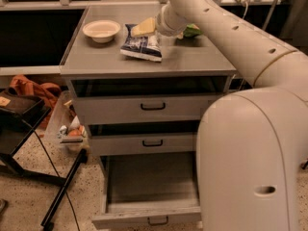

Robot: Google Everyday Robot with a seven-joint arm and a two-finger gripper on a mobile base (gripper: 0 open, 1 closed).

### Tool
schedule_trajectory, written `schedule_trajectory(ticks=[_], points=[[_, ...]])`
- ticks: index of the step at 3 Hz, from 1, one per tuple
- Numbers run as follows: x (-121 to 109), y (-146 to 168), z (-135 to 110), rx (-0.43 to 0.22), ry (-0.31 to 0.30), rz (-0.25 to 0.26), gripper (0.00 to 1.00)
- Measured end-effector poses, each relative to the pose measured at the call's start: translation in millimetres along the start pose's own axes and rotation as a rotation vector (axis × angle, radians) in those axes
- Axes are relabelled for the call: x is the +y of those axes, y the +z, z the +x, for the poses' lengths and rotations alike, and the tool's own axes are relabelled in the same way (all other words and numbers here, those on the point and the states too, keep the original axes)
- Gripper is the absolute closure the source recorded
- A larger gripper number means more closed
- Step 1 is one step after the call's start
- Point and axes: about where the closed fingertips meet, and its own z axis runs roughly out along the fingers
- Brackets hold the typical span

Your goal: Place blue chip bag into bottom drawer

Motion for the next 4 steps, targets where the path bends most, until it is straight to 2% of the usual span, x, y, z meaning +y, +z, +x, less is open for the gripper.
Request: schedule_trajectory(ticks=[1, 2, 3, 4], points=[[12.4, 10.7, -11.1, -0.01, -0.002, -0.008, 0.0], [24.3, 25.8, -15.0, 0.009, -0.016, -0.014, 0.0], [31.1, 45.2, -12.1, 0.048, -0.027, -0.004, 0.0], [26.6, 65.8, -4.6, 0.096, -0.013, 0.034, 0.0]])
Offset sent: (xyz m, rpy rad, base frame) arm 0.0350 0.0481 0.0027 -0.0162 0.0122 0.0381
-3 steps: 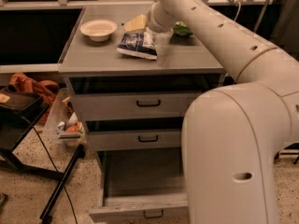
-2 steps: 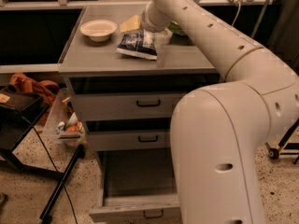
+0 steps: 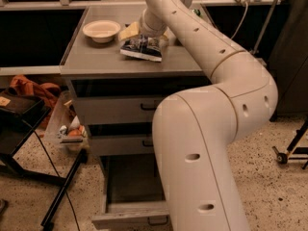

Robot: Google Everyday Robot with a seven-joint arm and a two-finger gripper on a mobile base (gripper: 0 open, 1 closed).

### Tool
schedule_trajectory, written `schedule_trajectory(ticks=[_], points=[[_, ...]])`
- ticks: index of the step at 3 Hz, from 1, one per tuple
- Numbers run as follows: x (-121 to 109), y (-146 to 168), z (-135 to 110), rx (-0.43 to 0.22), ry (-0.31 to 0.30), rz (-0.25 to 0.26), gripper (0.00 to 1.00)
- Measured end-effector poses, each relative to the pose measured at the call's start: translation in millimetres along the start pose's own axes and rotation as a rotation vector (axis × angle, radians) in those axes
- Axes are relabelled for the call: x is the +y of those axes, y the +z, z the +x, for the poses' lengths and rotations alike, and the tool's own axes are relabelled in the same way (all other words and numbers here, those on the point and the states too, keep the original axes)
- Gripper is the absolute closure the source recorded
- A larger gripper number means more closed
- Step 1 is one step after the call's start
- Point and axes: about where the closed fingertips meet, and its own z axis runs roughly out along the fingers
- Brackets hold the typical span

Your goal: Place blue chip bag into bottom drawer

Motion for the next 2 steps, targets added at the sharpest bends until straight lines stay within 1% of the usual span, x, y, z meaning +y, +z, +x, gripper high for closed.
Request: schedule_trajectory(ticks=[1, 2], points=[[-3.8, 10.3, 0.8, 0.012, 0.015, 0.018, 0.19], [-3.4, 5.8, -6.4, -0.009, 0.009, 0.027, 0.42]])
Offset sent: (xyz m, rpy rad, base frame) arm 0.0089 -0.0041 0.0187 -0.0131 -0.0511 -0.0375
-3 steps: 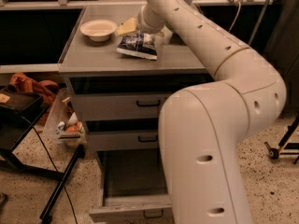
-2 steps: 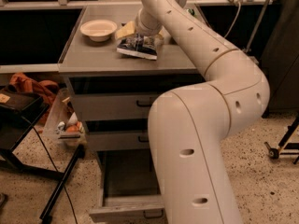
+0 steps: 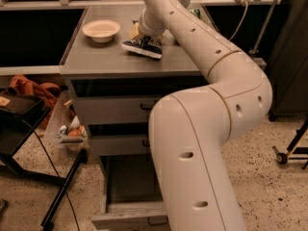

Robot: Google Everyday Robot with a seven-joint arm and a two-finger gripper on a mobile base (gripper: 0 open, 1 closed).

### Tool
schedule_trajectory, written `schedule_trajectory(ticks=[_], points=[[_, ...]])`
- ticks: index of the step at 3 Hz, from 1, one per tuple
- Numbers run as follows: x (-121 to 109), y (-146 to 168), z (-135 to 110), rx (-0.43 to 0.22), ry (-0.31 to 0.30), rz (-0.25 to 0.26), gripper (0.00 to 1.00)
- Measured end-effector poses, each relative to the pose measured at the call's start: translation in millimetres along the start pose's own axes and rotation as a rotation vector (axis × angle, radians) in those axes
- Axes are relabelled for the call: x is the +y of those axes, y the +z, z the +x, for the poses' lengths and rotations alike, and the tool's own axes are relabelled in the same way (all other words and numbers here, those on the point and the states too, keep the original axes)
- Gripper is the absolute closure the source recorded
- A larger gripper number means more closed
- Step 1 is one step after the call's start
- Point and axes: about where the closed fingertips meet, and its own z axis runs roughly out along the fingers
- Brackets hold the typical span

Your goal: Place blue chip bag into bottom drawer

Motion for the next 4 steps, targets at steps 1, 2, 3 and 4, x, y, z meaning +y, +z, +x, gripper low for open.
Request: schedule_trajectory(ticks=[1, 2, 3, 4], points=[[1.1, -13.9, -4.3, -0.026, -0.021, 0.005, 0.65], [-0.5, -36.8, 1.7, -0.058, -0.055, -0.011, 0.88], [-5.4, -79.1, 10.3, -0.132, -0.096, -0.03, 1.0], [-10.9, -129.8, 35.9, -0.166, -0.14, -0.033, 1.0]])
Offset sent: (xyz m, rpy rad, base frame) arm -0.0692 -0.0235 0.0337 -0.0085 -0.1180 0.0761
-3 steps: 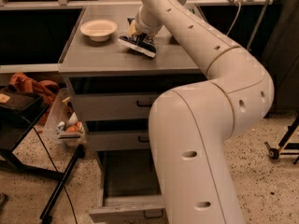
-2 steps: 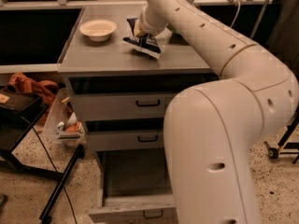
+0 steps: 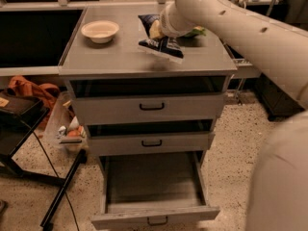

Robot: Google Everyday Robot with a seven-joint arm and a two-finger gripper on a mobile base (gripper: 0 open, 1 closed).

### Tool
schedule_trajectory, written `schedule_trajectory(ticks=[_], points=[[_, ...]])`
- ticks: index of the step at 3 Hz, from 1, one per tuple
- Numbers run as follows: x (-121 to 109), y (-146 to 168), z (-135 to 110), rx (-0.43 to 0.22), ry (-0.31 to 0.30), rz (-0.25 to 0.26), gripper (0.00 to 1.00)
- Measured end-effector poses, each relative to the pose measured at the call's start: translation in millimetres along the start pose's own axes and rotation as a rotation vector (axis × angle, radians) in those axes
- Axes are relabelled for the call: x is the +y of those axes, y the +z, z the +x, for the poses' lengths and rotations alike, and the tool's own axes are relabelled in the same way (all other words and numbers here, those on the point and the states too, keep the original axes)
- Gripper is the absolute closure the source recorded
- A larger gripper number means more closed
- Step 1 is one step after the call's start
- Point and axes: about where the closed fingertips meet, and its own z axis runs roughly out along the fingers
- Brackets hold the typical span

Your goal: Place blue chip bag into bottom drawer

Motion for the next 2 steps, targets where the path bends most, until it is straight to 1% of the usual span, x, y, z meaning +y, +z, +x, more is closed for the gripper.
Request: schedule_trajectory(ticks=[1, 2], points=[[0.9, -47.8, 33.3, 0.043, -0.044, -0.024, 1.0], [6.0, -77.9, 74.6, 0.15, -0.081, -0.064, 1.0]])
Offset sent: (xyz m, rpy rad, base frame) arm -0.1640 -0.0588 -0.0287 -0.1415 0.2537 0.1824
